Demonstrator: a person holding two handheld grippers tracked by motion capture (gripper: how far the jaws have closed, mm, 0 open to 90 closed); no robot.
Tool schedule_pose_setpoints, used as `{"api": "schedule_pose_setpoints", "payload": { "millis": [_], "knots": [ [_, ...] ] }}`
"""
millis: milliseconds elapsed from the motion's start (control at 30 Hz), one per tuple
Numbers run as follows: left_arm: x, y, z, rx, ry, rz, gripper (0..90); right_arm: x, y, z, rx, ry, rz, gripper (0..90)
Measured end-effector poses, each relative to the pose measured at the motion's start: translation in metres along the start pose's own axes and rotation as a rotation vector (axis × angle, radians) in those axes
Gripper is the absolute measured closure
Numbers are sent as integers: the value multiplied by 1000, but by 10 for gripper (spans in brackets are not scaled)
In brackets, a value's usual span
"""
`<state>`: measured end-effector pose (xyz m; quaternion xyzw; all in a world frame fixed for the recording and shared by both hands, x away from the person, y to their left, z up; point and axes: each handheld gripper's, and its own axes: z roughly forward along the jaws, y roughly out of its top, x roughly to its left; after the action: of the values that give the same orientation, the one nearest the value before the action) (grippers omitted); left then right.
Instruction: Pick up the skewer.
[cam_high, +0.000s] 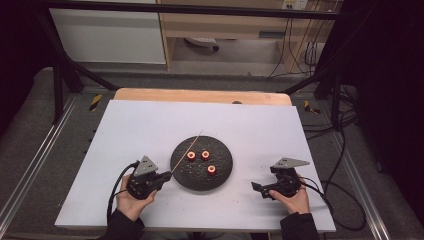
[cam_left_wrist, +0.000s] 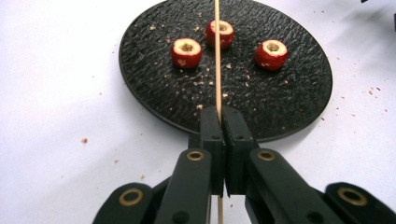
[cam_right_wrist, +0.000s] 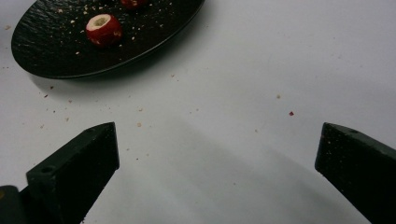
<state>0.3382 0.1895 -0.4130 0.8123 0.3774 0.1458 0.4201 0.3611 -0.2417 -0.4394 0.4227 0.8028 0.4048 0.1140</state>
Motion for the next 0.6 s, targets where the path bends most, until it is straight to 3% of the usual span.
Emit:
{"api": "schedule_pose_setpoints", "payload": {
  "millis": [300, 600],
  "knots": [
    [8, -13, -7, -34, -6, -15, 885, 14, 20, 8, 11, 4, -17, 5],
    [6, -18, -8, -53, -22, -13, 884, 32, 45, 23, 33, 30, -44, 7]
  ]
}}
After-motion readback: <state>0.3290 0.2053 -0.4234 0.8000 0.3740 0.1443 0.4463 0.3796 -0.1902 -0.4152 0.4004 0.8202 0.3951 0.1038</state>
